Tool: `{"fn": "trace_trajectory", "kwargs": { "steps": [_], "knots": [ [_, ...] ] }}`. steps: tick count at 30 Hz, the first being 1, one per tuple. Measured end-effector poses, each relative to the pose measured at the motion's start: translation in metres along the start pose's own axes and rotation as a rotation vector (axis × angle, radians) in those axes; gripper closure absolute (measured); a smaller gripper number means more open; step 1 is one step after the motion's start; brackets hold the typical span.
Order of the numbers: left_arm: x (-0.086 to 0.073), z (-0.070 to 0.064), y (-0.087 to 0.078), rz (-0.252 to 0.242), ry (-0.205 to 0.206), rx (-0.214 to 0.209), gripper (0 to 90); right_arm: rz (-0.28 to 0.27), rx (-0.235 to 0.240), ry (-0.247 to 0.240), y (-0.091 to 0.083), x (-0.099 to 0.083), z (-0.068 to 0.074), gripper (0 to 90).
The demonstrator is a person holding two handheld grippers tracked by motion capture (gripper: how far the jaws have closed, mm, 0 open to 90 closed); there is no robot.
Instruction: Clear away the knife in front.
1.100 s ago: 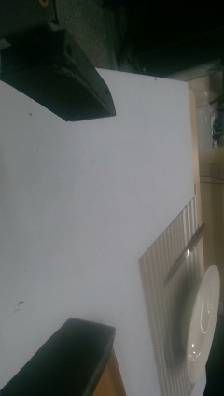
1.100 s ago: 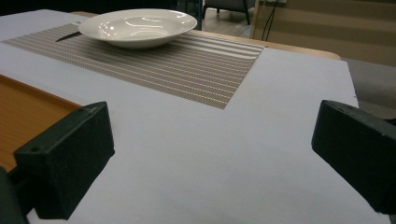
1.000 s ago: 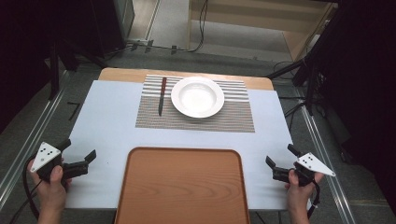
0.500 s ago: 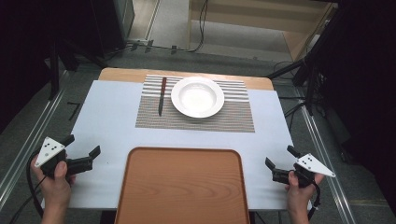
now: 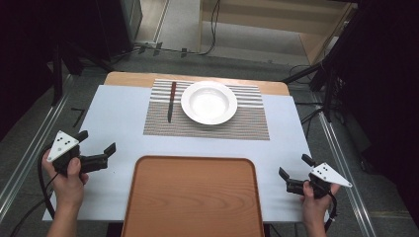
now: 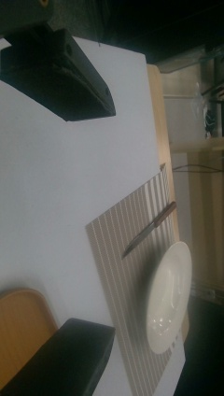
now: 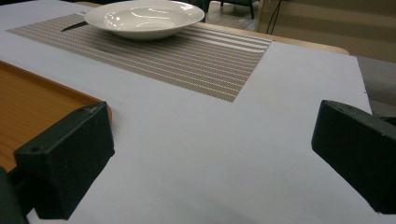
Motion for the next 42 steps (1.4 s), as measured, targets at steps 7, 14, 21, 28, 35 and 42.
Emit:
{"fn": "trace_trajectory", "kwargs": {
  "steps": [7, 14, 21, 28, 35, 42],
  "knots": [
    [0.015, -0.004, 0.009, 0.022, -0.014, -0.024, 0.0, -0.001, 0.001, -0.002, 0.001, 0.000, 0.001, 0.0],
    [0.030, -0.014, 0.028, 0.045, 0.004, -0.029, 0.0, -0.002, 0.008, -0.006, 0.001, 0.000, 0.001, 0.0],
    [0.045, -0.026, 0.049, 0.050, 0.003, -0.057, 0.0, 0.004, 0.008, -0.012, 0.002, -0.001, 0.002, 0.0],
    [0.056, -0.036, 0.069, 0.068, 0.012, -0.066, 0.0, 0.004, 0.011, -0.017, 0.002, -0.001, 0.003, 0.0],
    [0.066, -0.045, 0.091, 0.084, 0.014, -0.088, 0.0, 0.003, 0.013, -0.021, 0.003, -0.001, 0.003, 0.0],
    [0.069, -0.048, 0.111, 0.105, -0.003, -0.100, 0.0, 0.008, 0.012, -0.024, 0.003, -0.001, 0.004, 0.0]
  ]
}}
Point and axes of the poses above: each handheld gripper's, and its own axes: y roughly forward along the jaws, x roughly out of its top, z roughly to its left, the point moved 10 cm from there along y, roughly forward along the jaws, and after that the axes turned 1 degree about -y, right-handed, at the moved point
